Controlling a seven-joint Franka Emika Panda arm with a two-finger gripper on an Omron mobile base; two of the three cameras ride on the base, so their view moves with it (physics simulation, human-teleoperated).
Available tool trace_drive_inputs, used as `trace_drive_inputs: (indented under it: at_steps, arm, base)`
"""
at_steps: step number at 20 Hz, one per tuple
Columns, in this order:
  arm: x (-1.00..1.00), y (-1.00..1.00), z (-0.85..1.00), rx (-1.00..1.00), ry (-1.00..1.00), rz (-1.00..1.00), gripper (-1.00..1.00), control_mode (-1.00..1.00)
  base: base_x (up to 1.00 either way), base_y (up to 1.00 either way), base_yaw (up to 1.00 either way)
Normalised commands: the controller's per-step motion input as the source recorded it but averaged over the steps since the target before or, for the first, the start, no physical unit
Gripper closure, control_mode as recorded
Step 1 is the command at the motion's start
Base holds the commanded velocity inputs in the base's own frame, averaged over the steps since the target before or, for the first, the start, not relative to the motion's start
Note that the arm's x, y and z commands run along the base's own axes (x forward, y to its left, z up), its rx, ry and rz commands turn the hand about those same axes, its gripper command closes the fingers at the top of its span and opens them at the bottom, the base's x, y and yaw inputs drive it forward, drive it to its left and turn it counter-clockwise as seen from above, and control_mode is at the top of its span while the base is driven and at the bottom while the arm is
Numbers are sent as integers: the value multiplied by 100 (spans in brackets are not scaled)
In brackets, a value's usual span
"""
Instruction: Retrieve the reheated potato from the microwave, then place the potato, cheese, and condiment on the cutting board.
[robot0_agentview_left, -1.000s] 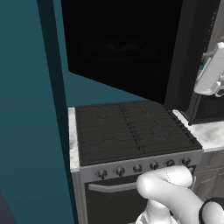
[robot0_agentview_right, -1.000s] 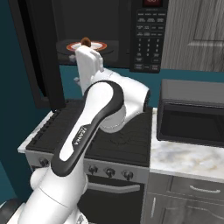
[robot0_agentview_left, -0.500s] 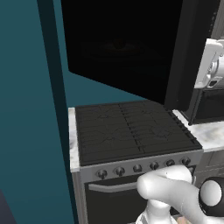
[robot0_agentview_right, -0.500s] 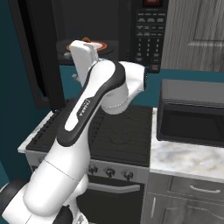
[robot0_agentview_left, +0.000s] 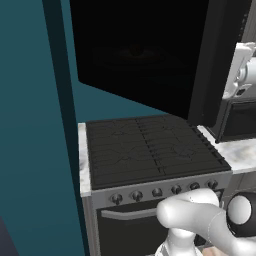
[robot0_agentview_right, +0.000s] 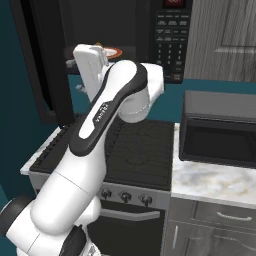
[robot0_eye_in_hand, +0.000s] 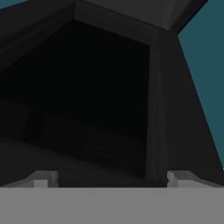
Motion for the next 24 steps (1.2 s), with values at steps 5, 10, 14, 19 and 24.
trace_drive_inputs:
  at_steps: [5, 10, 14, 19, 24]
  arm:
    - [-24, 40, 2, 0, 0, 20, -100, -100]
    - [-25, 43, 4, -1, 0, 21, -100, -100]
    - [-42, 29, 6, 0, 0, 17, -100, -100]
    - [-53, 33, 3, 0, 0, 11, -100, -100]
    - [-51, 42, -1, 0, 0, 0, -100, -100]
  base:
    - [0, 0, 0]
    - [0, 0, 0]
    - [0, 0, 0]
    - [0, 0, 0]
    - [0, 0, 0]
